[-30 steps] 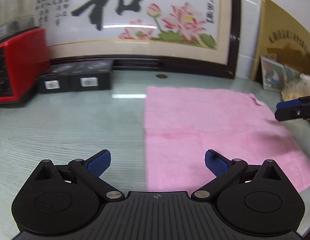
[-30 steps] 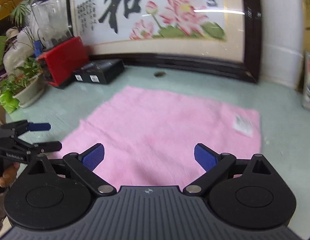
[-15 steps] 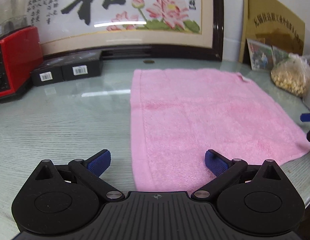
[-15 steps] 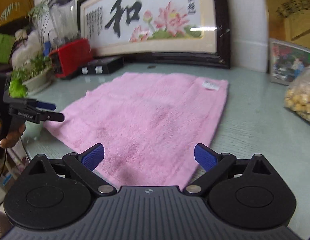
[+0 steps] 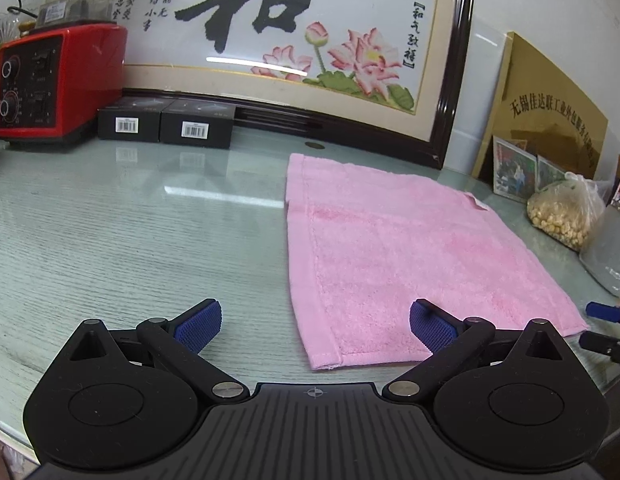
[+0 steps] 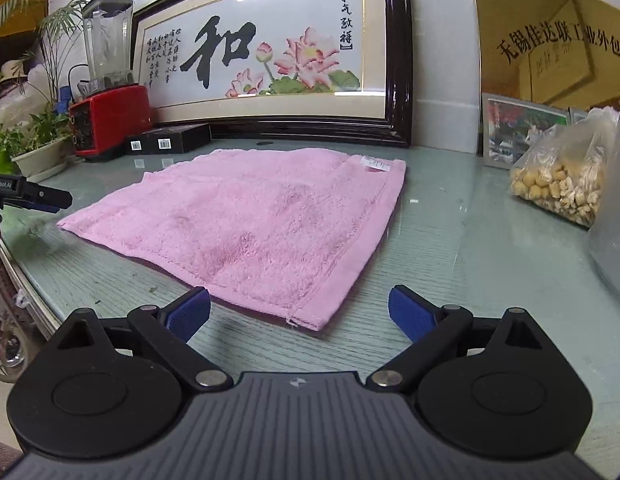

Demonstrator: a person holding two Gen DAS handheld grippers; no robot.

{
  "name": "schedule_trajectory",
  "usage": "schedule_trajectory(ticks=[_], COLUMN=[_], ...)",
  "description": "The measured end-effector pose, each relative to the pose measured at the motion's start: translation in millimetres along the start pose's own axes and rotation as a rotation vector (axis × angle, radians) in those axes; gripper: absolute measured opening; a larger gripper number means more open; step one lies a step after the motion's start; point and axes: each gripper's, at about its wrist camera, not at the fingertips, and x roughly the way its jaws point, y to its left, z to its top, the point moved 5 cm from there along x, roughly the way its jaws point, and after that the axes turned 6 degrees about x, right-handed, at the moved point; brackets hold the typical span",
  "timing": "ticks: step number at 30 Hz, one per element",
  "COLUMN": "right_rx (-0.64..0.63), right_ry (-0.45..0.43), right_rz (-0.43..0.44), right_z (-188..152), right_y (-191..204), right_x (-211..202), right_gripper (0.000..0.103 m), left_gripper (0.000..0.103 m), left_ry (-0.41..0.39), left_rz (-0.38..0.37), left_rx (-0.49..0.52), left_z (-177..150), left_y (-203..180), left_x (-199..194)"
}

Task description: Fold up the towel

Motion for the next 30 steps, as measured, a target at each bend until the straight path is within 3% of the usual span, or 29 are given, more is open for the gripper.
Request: schedule_trajectory(ticks=[7,11,22,25,30], right_rx=[-0.016,-0.015,0.008,0.008,0.017], right_ry=[-0.057,-0.082,-0.134,-0.14,-0.141], right_rz=[-0.01,-0.006,-0.044,-0.044,-0.039], right_z=[-8.7,-11.7,-17.0,-18.2,-18.5], right_y=[3.9,5.3,3.6,4.1,3.3], right_x=[-3.9,-8.6,-13.2,-13.8,-14.0], right_gripper=[0.071,0.052,0.028,0.026,0.026], left_gripper=[0.102,0.103,0.103,0.098,0.073], left_ry=[-0.003,0.005,0.007,0.011,0.028], left_rz=[-0.004,0.002,0.014,0.022,0.081], left_rx=[0.038,0.039,0.008,0.001,0.023], left_z=[-4.8,-4.3,-4.5,-2.9,-0.1], left_y=[-15.2,-20.6,-24.6,-24.3,-27.5], left_x=[4.6,8.2,10.4,11.6,14.6])
